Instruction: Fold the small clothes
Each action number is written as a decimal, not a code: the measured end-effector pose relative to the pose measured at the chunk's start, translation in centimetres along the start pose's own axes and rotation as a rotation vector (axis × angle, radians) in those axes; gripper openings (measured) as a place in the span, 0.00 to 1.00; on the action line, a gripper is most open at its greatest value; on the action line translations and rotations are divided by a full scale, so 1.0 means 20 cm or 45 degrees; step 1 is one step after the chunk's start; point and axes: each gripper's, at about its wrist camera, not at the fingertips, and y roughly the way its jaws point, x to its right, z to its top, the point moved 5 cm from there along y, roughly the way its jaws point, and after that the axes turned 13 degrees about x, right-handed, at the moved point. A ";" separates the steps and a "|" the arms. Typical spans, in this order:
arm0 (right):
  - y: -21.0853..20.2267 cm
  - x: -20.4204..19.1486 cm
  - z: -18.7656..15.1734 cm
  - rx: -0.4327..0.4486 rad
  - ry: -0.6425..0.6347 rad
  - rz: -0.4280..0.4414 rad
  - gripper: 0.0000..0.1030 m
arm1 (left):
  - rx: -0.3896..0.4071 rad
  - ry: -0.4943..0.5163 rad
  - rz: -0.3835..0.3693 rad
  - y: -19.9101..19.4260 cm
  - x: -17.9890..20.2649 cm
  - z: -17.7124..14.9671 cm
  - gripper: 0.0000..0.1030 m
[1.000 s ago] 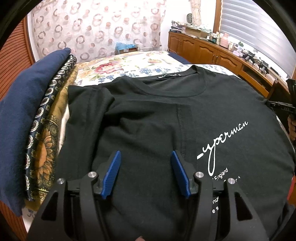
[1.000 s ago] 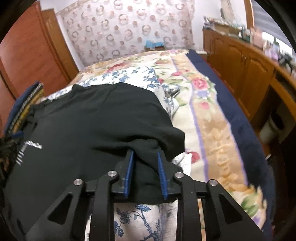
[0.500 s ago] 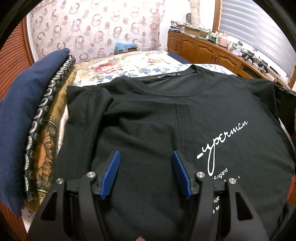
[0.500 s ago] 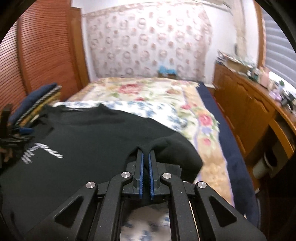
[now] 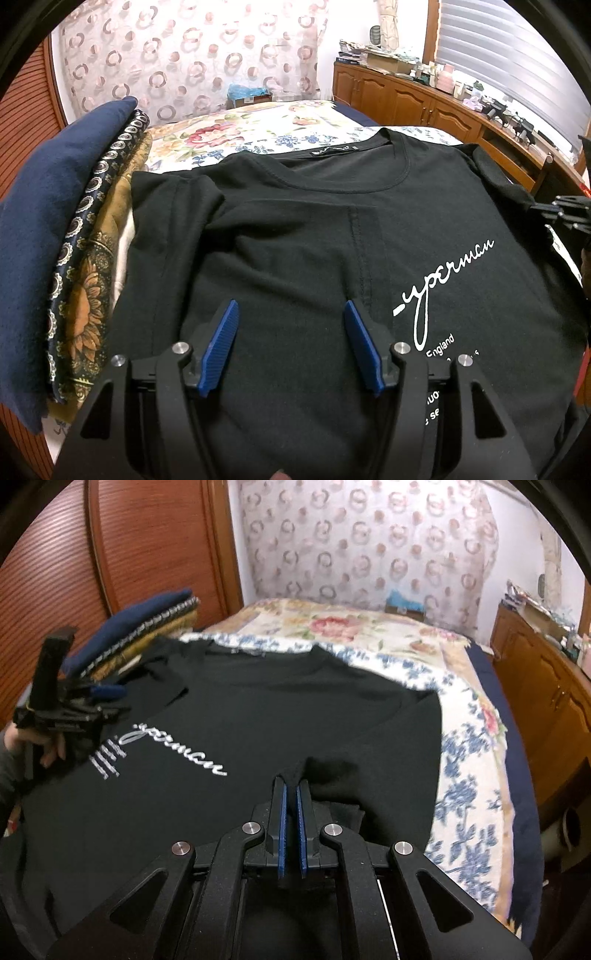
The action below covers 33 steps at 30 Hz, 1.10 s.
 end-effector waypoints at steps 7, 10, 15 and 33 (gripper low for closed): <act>-0.04 0.04 0.03 0.033 0.036 -0.035 0.24 | 0.001 0.008 0.018 0.00 0.00 0.00 0.59; -0.11 0.10 0.08 0.076 0.042 -0.084 0.32 | 0.001 0.011 0.020 0.00 0.00 0.00 0.59; -0.16 0.24 0.11 0.099 0.079 -0.184 0.35 | -0.001 0.006 0.013 0.00 0.00 0.00 0.59; -0.01 0.40 -0.08 -0.046 0.225 -0.147 0.35 | -0.002 0.017 0.010 0.01 0.02 0.00 0.59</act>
